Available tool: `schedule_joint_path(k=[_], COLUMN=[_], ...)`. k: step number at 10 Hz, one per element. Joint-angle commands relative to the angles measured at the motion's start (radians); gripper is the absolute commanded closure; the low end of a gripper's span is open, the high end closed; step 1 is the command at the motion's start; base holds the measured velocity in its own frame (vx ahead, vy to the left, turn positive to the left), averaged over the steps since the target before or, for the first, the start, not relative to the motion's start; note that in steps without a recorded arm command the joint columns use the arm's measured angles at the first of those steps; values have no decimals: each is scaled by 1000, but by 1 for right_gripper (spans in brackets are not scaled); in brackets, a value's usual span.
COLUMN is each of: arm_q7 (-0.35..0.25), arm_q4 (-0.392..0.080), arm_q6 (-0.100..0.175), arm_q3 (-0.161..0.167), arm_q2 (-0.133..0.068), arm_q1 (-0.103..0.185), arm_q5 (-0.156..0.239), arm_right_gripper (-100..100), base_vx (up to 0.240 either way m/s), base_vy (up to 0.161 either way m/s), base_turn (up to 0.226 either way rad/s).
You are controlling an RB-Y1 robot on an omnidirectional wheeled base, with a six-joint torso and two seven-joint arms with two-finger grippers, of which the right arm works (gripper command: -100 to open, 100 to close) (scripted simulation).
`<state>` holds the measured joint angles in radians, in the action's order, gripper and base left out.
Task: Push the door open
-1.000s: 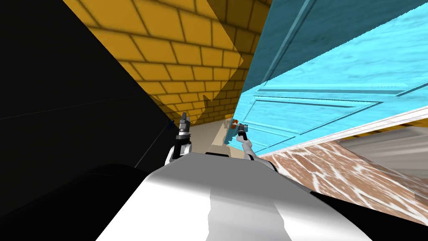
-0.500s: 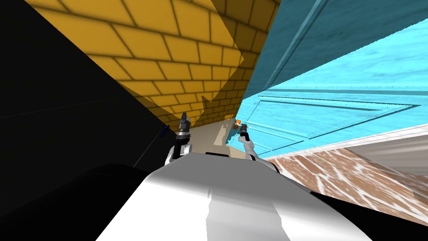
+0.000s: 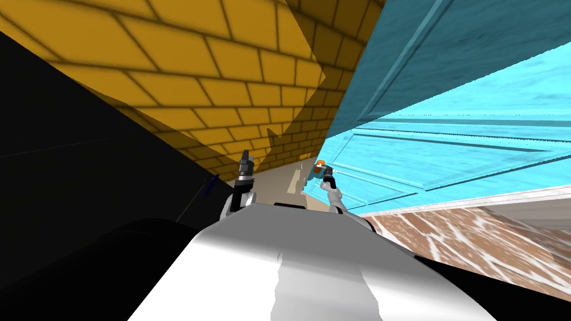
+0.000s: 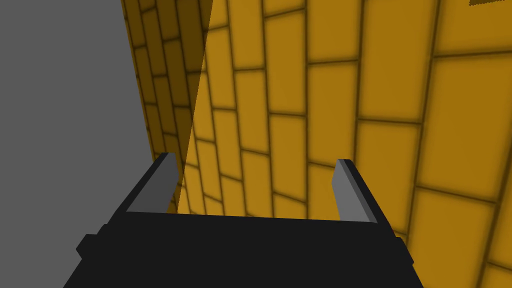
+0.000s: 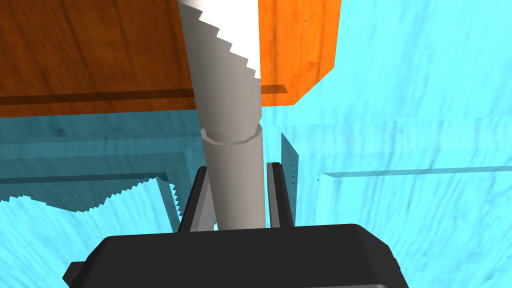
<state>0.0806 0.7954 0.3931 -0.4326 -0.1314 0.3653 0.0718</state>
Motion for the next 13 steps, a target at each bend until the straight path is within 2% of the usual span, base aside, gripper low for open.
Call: schedule_joint_path(k=[1, 9, 12, 13], arm_q7=[10, 27, 29, 36], arm_q4=[-9, -12, -7, -5], arm_q6=[11, 11, 7, 9], arm_q3=[-26, -99, -112, -134], arm_q2=[-12, -36, -41, -48], arm_q1=[4, -5, -15, -18], arm_q5=[6, 27, 30, 36], arm_right_gripper=[100, 100, 100, 100], base_vx=[200, 180, 134, 125], base_vy=[86, 72, 68, 15], base_turn=[-87, -65, -66, -62])
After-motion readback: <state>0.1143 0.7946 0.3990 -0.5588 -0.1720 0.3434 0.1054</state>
